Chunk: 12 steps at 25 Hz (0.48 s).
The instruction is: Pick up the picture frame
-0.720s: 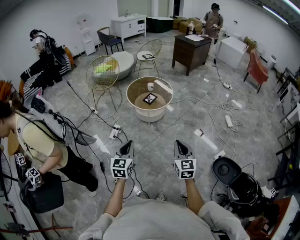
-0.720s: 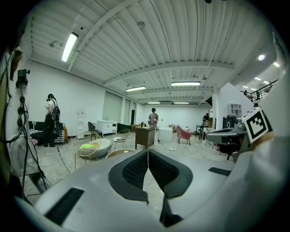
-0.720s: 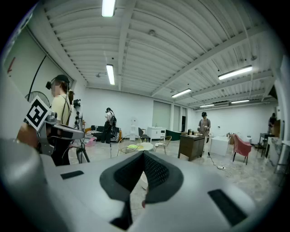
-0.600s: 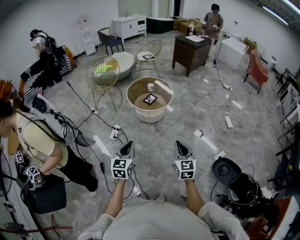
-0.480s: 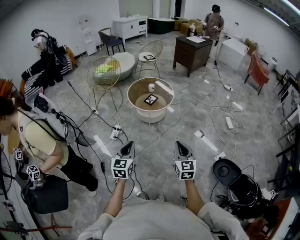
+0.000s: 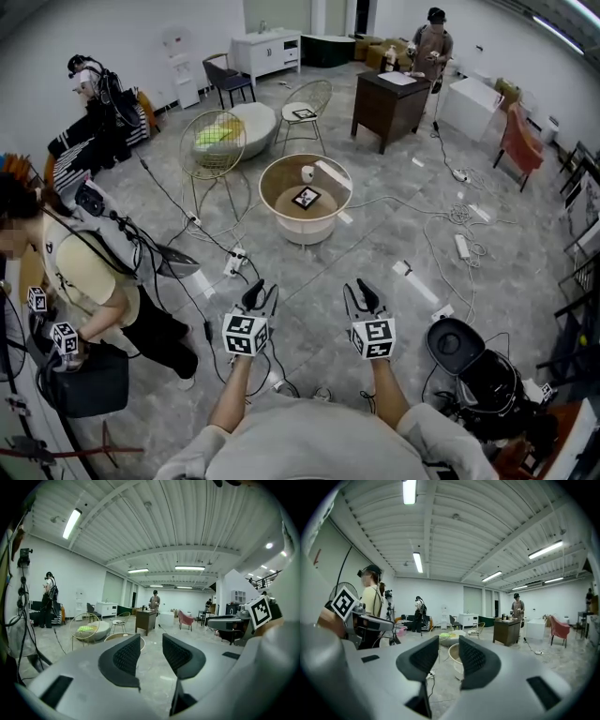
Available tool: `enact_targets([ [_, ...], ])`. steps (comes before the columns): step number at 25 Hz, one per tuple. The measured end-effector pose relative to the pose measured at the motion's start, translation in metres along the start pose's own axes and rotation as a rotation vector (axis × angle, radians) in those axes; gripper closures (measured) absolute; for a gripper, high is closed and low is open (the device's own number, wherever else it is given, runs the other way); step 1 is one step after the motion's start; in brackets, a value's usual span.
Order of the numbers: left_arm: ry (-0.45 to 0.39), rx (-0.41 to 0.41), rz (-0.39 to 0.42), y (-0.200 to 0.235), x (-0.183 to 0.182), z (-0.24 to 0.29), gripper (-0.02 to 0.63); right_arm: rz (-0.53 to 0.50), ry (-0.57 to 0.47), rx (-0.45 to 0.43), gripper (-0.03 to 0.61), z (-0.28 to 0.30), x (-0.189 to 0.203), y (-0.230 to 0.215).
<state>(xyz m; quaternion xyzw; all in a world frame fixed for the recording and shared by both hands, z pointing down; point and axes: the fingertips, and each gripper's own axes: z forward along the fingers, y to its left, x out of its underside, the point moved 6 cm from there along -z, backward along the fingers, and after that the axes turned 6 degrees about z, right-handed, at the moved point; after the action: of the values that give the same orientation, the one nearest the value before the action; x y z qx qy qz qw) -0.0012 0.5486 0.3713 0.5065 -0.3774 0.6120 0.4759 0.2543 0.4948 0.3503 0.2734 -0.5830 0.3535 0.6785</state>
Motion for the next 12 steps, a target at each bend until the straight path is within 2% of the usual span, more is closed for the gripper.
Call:
enact_targets([
  [2,0.010,0.012,-0.008,-0.005,0.002,0.000,0.452,0.003,0.002,-0.029,0.394,-0.001,0.000,0.001],
  [3,0.014,0.016,-0.009,-0.008,0.004,0.000,0.439,-0.002,0.005,-0.039,0.379,-0.002,0.001,0.002],
  [12,0.005,-0.001,0.015,-0.022,0.001,0.000,0.437,-0.029,0.024,-0.076,0.362,-0.004,0.005,0.000],
])
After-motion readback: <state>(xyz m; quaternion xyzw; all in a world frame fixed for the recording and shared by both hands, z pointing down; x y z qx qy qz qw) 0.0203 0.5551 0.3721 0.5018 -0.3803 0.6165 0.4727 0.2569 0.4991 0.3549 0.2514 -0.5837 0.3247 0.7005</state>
